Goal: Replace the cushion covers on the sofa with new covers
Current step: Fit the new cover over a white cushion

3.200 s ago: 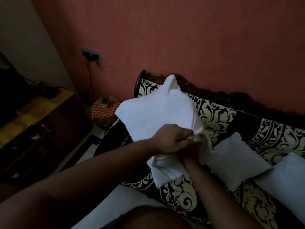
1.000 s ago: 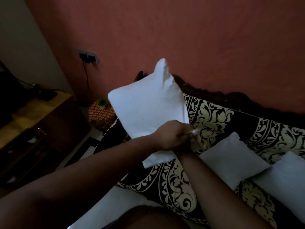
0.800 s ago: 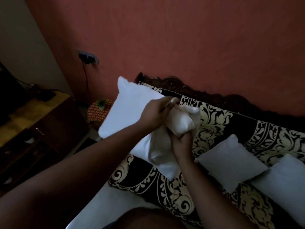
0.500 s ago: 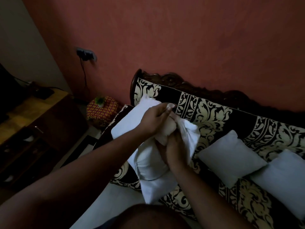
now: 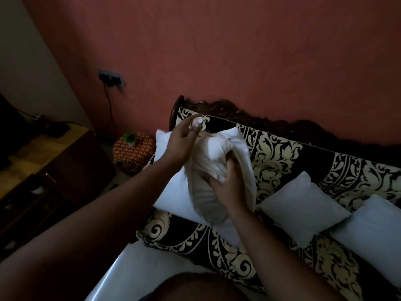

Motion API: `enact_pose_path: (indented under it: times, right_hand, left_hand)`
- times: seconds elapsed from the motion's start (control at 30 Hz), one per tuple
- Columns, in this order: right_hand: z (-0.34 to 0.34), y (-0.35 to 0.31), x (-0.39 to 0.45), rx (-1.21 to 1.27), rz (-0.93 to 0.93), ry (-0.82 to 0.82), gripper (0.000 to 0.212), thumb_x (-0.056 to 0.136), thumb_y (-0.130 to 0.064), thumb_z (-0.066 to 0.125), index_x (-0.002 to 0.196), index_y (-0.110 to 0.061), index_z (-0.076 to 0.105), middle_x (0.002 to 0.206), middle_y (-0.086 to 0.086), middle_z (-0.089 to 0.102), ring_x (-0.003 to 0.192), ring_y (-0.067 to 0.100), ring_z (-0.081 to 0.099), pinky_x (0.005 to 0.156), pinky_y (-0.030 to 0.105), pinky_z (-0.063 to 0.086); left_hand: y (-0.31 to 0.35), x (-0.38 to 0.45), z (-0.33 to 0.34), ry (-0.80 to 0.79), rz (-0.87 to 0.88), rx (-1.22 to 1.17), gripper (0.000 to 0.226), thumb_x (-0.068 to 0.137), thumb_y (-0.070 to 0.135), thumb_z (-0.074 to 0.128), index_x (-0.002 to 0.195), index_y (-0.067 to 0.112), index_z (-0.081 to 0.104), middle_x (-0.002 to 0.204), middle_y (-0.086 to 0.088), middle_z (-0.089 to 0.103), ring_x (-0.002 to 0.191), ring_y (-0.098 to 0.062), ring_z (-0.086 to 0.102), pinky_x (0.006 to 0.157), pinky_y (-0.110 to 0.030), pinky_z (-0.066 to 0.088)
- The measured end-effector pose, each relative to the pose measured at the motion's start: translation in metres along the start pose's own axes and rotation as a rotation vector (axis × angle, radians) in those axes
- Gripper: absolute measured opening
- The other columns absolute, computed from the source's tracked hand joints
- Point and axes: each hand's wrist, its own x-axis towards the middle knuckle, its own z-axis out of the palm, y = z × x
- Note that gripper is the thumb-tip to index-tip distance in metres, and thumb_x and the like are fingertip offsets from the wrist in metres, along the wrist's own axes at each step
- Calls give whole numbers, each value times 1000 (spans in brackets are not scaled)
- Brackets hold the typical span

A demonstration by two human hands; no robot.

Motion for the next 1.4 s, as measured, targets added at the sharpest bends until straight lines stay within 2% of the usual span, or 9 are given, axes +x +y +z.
enact_pose_path:
  times: [0.1,0.27,0.4,0.53,0.7,0.87,1.03,1.13,1.4]
  right_hand:
    - [-4,1,-14,82,-12,-27,100,81,-68,69,160,-25,23,160,-21,29,147,-4,27,120,28,29]
    - [-17,16,-10,4,123,-3,105,78,-77,66,160,-37,14,151,-9,48,136,8,48,107,36,48]
    - [-41,3,17,-370,60,23,42,99,-43,56,138,-27,57,122,2,70,108,24,66,81,33,53]
    - [-53,-14,42,-838,-73,-29,16,95,-27,56,105,-18,64,91,8,70,83,34,68,59,33,40]
    - [-47,-40,60,-638,-222,26,21,90,-29,61,95,-14,74,90,8,61,90,29,58,66,33,43]
    - [-31,-66,57,-364,-109,-8,15,90,-28,62,99,-21,72,91,5,72,84,27,66,66,30,41]
    - [-24,-93,41,-538,-381,-112,9,87,-14,62,83,-21,56,77,-3,58,70,25,59,59,29,33]
    - [-26,-99,34,-613,-534,-219,12,90,-6,54,87,-16,60,79,-8,46,65,15,51,57,30,32]
    - [-66,-24,19,-417,-261,274,47,86,-29,75,121,-14,49,113,7,59,99,23,59,78,35,52]
  left_hand:
    - [-14,-6,-8,17,-52,-124,40,103,36,56,137,16,61,130,-2,68,126,-16,62,110,-47,47]
    - [-25,-36,-19,-32,-19,7,41,103,24,60,143,13,55,128,15,62,121,10,56,99,-13,44]
    - [-43,-49,-31,-108,14,72,39,101,29,63,139,22,57,132,11,65,129,-4,57,110,-33,46]
    - [-48,-65,-29,-192,112,234,36,101,33,62,137,33,61,128,17,67,119,5,60,103,-31,51]
    - [-53,-78,-16,-249,419,667,51,98,45,57,148,37,50,96,2,78,74,-15,72,59,-23,45]
    - [-47,-85,10,-167,429,978,88,90,72,46,160,22,27,91,-2,70,74,-23,68,54,-28,42]
    - [-34,-50,25,-13,368,914,34,93,38,52,104,9,65,75,-7,68,62,-30,68,55,-26,35]
    - [-20,-24,27,25,181,670,51,89,38,30,82,1,64,77,-20,67,73,-37,67,65,-37,44]
    - [32,10,39,308,368,478,38,91,22,59,128,20,69,102,-6,77,90,-28,71,79,-34,51]
